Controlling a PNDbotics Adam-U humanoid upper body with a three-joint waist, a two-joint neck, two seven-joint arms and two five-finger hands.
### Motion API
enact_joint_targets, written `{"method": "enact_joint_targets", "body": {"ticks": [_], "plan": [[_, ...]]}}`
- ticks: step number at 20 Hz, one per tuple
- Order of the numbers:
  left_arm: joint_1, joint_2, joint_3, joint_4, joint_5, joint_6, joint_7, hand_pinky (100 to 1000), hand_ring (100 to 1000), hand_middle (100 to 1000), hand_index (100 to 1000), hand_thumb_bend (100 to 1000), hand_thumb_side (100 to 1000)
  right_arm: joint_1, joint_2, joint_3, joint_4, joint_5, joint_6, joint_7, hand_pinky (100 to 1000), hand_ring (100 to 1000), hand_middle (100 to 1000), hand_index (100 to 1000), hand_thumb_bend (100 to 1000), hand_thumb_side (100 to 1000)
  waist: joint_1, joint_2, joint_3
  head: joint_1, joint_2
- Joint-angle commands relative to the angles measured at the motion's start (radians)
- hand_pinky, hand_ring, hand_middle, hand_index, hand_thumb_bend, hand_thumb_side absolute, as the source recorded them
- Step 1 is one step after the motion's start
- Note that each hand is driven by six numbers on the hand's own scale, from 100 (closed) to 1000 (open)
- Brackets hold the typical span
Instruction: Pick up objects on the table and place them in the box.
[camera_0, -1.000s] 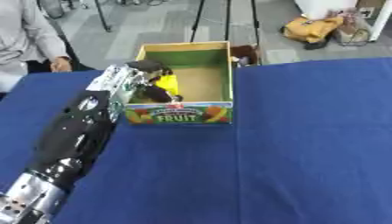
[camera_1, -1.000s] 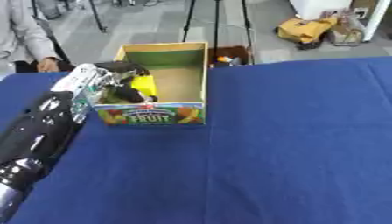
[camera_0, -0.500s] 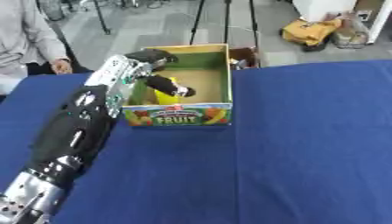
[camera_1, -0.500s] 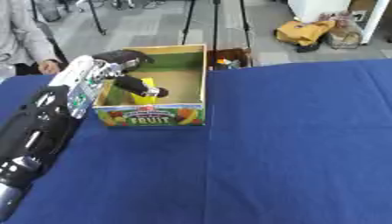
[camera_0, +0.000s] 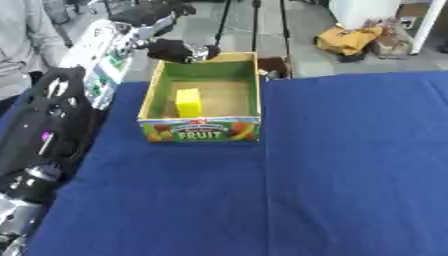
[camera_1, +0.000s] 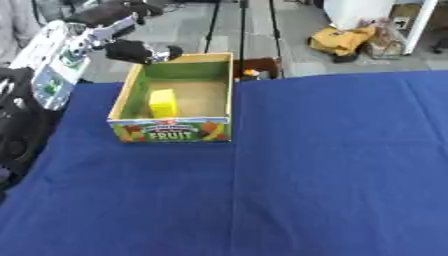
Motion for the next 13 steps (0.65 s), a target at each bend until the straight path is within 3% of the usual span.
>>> {"method": "enact_joint_targets", "body": {"ticks": [1,5,13], "plan": [[0.005,0.058,0.000,-0.135,0.035,0.030,0.018,725,843,871,1000,518,868,-0.007,-0.011,-0.009,-0.015,0.003,0.001,-0.007,777,881,712,867,100,1000,-0.007,-0.037,0.005,-0.013,0.015],[0.065,0.096,0.011,-0.317,0.114,0.077,0.064,692,803,828,1000,505,864,-0.002,-0.005,-0.010,-0.015,0.006,0.003,-0.014,778,883,716,867,100,1000,-0.017,-0.059,0.016,-0.023,0.035],[0.242,0.133,0.090,-0.658,0.373,0.199,0.170,634,748,761,988,485,877,0.005,0.021,-0.009,-0.015,0.015,0.004,-0.029,780,881,725,866,100,1000,-0.044,-0.114,0.038,-0.043,0.121]]}}
